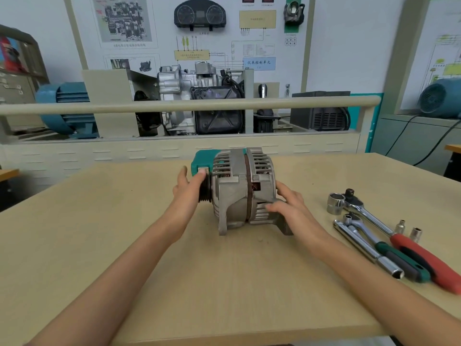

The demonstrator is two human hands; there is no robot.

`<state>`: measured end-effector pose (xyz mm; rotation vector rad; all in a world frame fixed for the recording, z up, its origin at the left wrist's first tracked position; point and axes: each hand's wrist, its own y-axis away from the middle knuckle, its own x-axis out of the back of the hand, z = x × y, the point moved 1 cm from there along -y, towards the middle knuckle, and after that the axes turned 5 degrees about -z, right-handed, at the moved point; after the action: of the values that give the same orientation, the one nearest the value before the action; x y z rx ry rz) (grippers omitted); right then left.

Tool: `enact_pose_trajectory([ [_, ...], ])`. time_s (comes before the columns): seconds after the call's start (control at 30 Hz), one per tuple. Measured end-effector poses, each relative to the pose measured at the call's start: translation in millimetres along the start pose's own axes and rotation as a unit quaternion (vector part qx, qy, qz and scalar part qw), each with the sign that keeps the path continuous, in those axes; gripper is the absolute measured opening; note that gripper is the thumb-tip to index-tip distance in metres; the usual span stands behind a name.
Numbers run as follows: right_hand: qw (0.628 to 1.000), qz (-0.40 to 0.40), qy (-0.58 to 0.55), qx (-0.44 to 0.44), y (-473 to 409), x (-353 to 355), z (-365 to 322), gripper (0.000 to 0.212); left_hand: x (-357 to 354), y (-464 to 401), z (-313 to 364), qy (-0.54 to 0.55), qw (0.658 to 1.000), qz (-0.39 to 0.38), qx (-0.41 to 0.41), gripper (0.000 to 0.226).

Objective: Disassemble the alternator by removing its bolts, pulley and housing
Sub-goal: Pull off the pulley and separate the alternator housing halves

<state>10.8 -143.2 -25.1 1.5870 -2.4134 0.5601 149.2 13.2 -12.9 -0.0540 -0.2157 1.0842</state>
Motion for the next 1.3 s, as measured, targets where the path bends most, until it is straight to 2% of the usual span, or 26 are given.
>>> enact_pose_trajectory([
  [0.03, 1.000, -0.005, -0.021, -0.013, -1, 1, 0, 0.069, -1, -4, 1, 0.028, 0.999, -0.019, 0.005, 0.053],
  [0.1, 0.997, -0.005, -0.070, -0.017, -6, 1, 0, 0.053, -3, -8, 3, 0.083, 0.994, -0.068, 0.008, 0.038],
  [0.13, 0.996, 0.001, -0.088, -0.019, -9, 2, -1, 0.045, -4, -9, 3, 0.086, 0.993, -0.080, 0.004, 0.036],
  [0.23, 0.988, 0.039, -0.140, -0.057, -20, 1, -1, 0.041, -1, -15, 1, 0.076, 0.994, -0.079, -0.004, 0.035],
  [0.33, 0.986, 0.002, -0.147, -0.082, -26, 2, -1, 0.048, 9, -20, -6, 0.093, 0.990, -0.107, -0.009, 0.036],
  [0.43, 0.979, -0.062, -0.177, -0.084, -28, 7, 0, 0.040, 19, -23, -7, 0.103, 0.985, -0.137, -0.005, 0.032],
  [0.57, 0.985, -0.065, -0.149, -0.060, -31, 19, 2, 0.059, 21, -26, -7, 0.120, 0.981, -0.150, 0.000, 0.028],
  [0.7, 0.983, -0.093, -0.135, -0.078, -42, 27, 0, 0.071, 24, -28, -10, 0.127, 0.978, -0.165, -0.002, 0.038],
  [0.9, 0.982, -0.099, -0.146, -0.062, -55, 19, 4, 0.105, 32, -29, -15, 0.144, 0.965, -0.214, -0.038, 0.064],
  [1.0, 0.984, -0.121, -0.131, -0.027, -58, 16, 7, 0.100, 39, -33, -17, 0.194, 0.954, -0.228, -0.003, 0.078],
  [1.07, 0.982, -0.123, -0.142, -0.012, -58, 14, 10, 0.092, 44, -36, -17, 0.221, 0.952, -0.212, 0.013, 0.076],
  [1.13, 0.980, -0.118, -0.161, -0.004, -58, 12, 14, 0.090, 44, -37, -17, 0.173, 0.967, -0.184, 0.025, 0.062],
  [1.2, 0.979, -0.111, -0.173, 0.001, -60, 11, 17, 0.089, 36, -36, -17, 0.075, 0.984, -0.154, 0.054, 0.052],
  [1.3, 0.975, -0.111, -0.193, 0.009, -63, 11, 21, 0.083, 26, -35, -16, 0.003, 0.988, -0.127, 0.085, 0.054],
])
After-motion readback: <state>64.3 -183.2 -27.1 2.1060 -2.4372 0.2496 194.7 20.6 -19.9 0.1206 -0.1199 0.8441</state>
